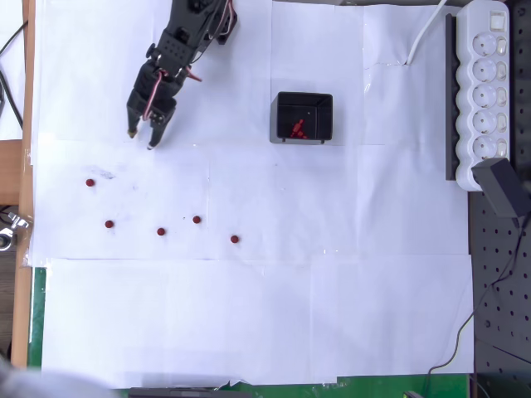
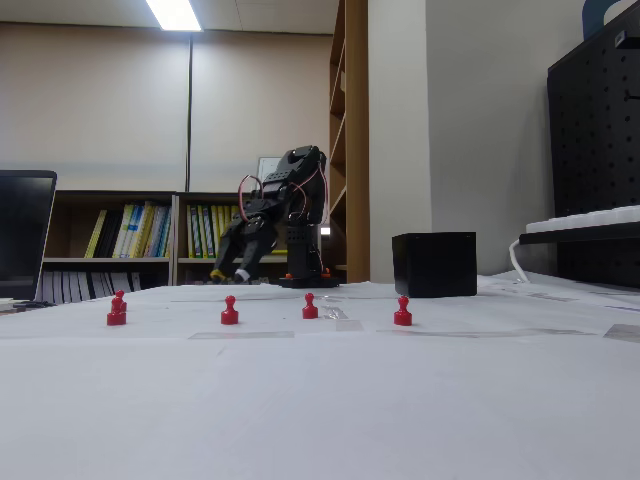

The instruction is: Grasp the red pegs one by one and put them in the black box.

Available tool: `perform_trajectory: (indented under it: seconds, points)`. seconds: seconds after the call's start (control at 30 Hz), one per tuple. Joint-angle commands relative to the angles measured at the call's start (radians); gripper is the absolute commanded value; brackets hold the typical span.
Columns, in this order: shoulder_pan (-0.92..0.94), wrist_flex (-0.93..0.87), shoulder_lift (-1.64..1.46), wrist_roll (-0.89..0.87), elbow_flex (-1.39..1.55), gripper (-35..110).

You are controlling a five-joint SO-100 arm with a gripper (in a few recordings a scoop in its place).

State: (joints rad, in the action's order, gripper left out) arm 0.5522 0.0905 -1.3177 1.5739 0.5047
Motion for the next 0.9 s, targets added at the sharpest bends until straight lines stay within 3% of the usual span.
perform_trajectory:
  seconds: [0.0, 0.33, 0.87]
  points:
    - [0.029, 0.120, -0.143, -0.002, 0.107, 15]
    - [0.048, 0.253, -0.387, 0.017, 0.282, 15]
    - [0.098, 0.256, -0.623, 0.011, 0.557, 15]
